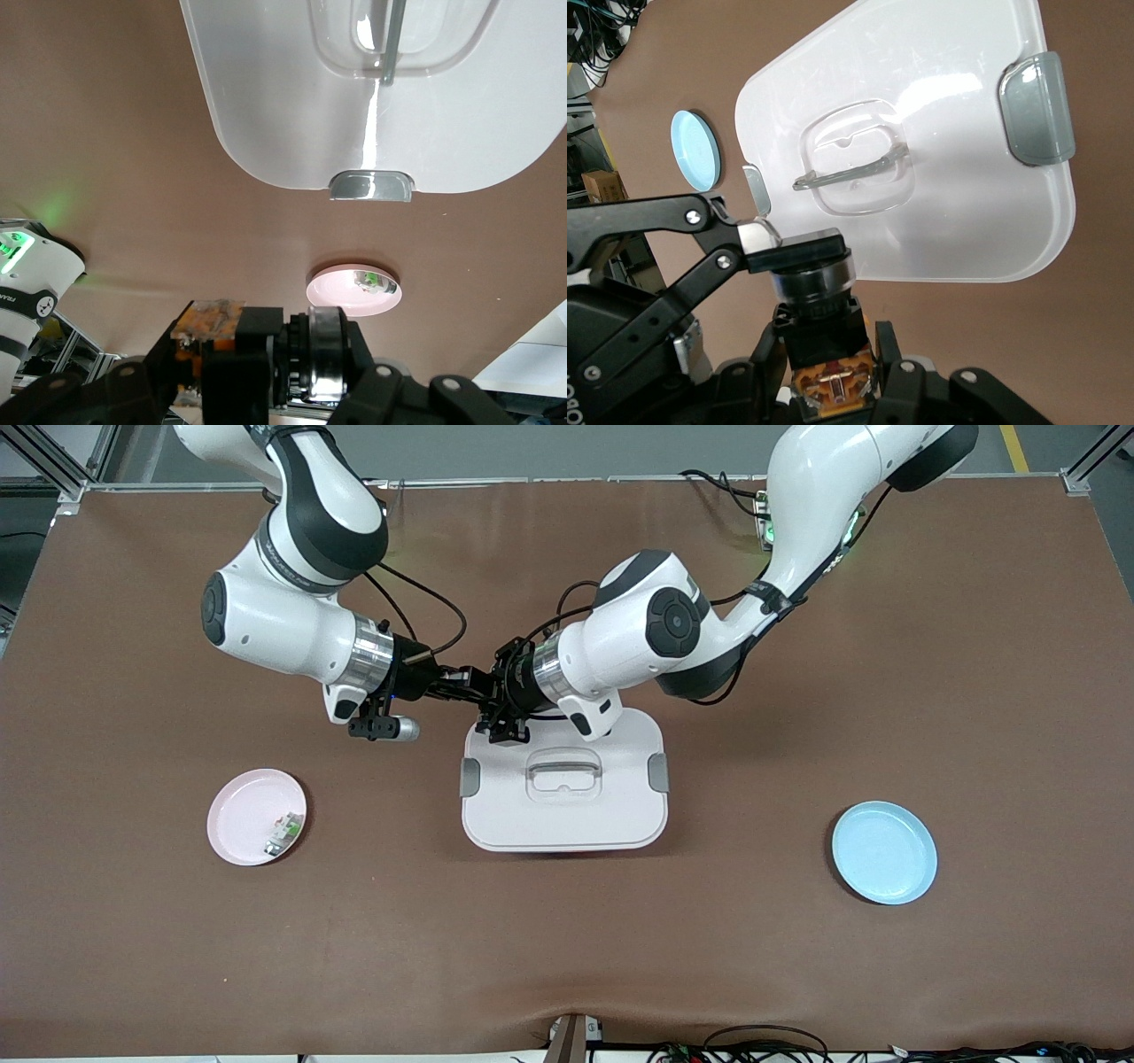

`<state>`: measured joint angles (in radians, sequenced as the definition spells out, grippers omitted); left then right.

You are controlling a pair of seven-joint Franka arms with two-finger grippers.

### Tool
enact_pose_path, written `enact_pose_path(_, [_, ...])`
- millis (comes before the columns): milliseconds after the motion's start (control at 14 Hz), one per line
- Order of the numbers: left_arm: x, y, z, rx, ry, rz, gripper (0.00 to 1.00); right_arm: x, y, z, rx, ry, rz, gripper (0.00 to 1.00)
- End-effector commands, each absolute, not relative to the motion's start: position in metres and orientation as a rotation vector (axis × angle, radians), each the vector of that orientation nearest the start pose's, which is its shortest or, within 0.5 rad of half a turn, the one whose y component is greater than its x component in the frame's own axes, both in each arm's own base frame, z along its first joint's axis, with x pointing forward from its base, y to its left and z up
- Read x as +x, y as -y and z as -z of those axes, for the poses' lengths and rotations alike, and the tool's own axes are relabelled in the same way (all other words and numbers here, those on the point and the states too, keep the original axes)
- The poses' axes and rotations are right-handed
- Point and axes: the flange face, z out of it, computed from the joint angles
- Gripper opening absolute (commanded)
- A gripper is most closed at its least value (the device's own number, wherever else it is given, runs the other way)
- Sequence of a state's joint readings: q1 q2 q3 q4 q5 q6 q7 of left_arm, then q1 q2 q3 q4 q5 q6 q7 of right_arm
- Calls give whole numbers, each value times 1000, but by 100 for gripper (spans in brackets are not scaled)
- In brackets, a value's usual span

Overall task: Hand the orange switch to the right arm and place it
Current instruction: 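Close the right gripper on the switch held by the left gripper, then open the left gripper and withdraw while the right gripper carries switch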

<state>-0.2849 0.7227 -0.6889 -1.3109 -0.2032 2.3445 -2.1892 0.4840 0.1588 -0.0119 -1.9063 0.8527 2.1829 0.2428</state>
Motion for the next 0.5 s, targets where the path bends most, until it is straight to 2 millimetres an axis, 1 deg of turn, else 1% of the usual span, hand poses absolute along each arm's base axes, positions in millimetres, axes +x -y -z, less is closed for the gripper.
enact_pose_path(0, [542, 540, -437, -2434, 2425, -1057, 48, 534, -303, -437, -2394, -330, -208, 0])
enact_pose_path(71, [543, 539, -438, -2436, 2427, -1053, 60, 535, -302, -437, -2393, -330, -206, 0])
enact_pose_path(214, [542, 539, -441, -2446, 2425, -1044, 89, 537, -300, -437, -2392, -331, -200, 0])
enact_pose_path(286, [543, 538, -442, -2448, 2425, -1041, 100, 537, -299, -437, -2392, -331, -199, 0])
enact_pose_path(429, [547, 533, -445, -2459, 2432, -1014, 100, 538, -297, -438, -2393, -331, -196, 0])
